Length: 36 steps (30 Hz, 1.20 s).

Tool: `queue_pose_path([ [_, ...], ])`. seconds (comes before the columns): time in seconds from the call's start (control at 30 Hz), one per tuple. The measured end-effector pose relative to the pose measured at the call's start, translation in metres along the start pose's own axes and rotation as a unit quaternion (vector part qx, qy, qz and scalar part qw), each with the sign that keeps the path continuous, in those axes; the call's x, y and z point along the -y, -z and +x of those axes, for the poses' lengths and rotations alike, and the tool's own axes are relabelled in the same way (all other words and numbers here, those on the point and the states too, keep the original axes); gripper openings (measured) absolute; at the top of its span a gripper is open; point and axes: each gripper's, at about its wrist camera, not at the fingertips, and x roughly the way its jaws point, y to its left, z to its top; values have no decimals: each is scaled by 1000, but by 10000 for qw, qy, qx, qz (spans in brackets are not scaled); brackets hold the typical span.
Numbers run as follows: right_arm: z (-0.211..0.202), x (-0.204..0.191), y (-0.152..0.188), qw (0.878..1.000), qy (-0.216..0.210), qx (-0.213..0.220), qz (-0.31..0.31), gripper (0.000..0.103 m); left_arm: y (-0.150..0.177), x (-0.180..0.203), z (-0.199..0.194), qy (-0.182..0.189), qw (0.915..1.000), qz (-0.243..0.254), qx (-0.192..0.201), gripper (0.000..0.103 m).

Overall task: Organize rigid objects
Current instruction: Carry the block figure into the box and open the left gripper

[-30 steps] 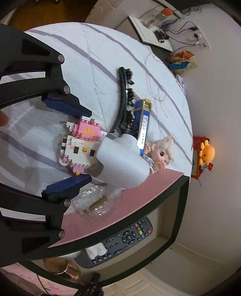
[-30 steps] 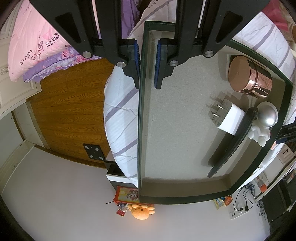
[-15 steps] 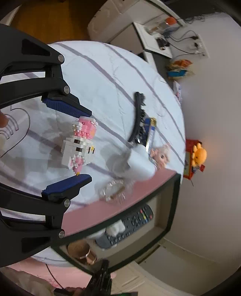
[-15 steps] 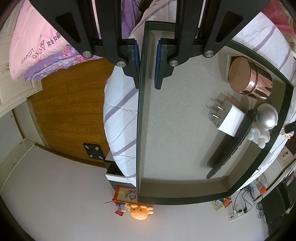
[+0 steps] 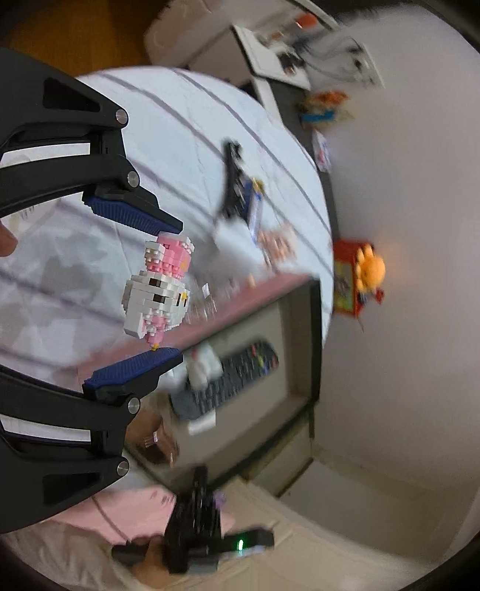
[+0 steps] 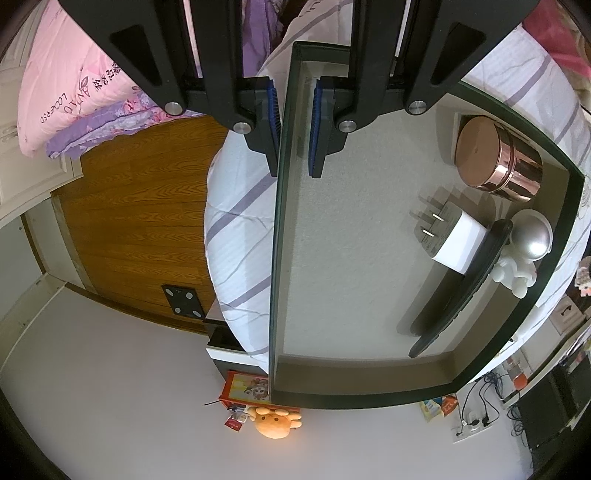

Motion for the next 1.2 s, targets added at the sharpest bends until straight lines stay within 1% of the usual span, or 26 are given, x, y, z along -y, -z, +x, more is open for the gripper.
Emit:
queue_pose_path([
  [0.03,0,0,0,10000,-11,2,3,15,-3,9,0,113,9999,56,34,64],
  [0.13,0,0,0,10000,-19,5,11,15,-11,34,3,211,9994,280,53,64],
  [0.3,0,-1,0,10000,-19,-8,-5,15,-15,78,28,527,9963,650,-199,64],
  [0.43,1,-1,-1,10000,-34,-12,-10,15,-8,98,52,514,9944,788,-487,64],
  [0.5,2,-1,-2,10000,-44,-13,-9,15,-6,103,58,583,9931,832,-582,64],
  [0.6,1,0,-2,10000,-50,-16,-23,15,-2,107,64,542,9925,889,-640,65],
  [0.63,2,0,-2,10000,-52,-18,-23,15,-2,107,64,573,9927,845,-639,66],
  [0.7,1,0,-2,10000,-52,-15,-23,15,-4,104,63,688,9930,719,-629,76],
  [0.73,1,0,-2,10000,-50,-15,-25,15,-4,104,61,682,9931,719,-624,79],
  [0.77,1,0,-2,10000,-52,-16,-25,15,-5,104,59,614,9935,725,-619,86],
  [0.8,2,0,-2,10000,-59,-17,-23,15,-5,103,55,591,9940,716,-583,89],
  [0.93,2,1,-3,10000,-72,-19,-22,15,-7,88,39,739,9951,527,-395,90],
  [1.0,2,1,-3,10000,-69,-22,-22,15,-9,72,29,795,9960,336,-246,95],
  [1.03,2,0,-3,10000,-64,-24,-28,15,-10,63,25,740,9967,269,-182,95],
  [1.2,1,0,-3,10000,-60,-30,-44,15,-7,6,7,159,9997,-197,10,96],
])
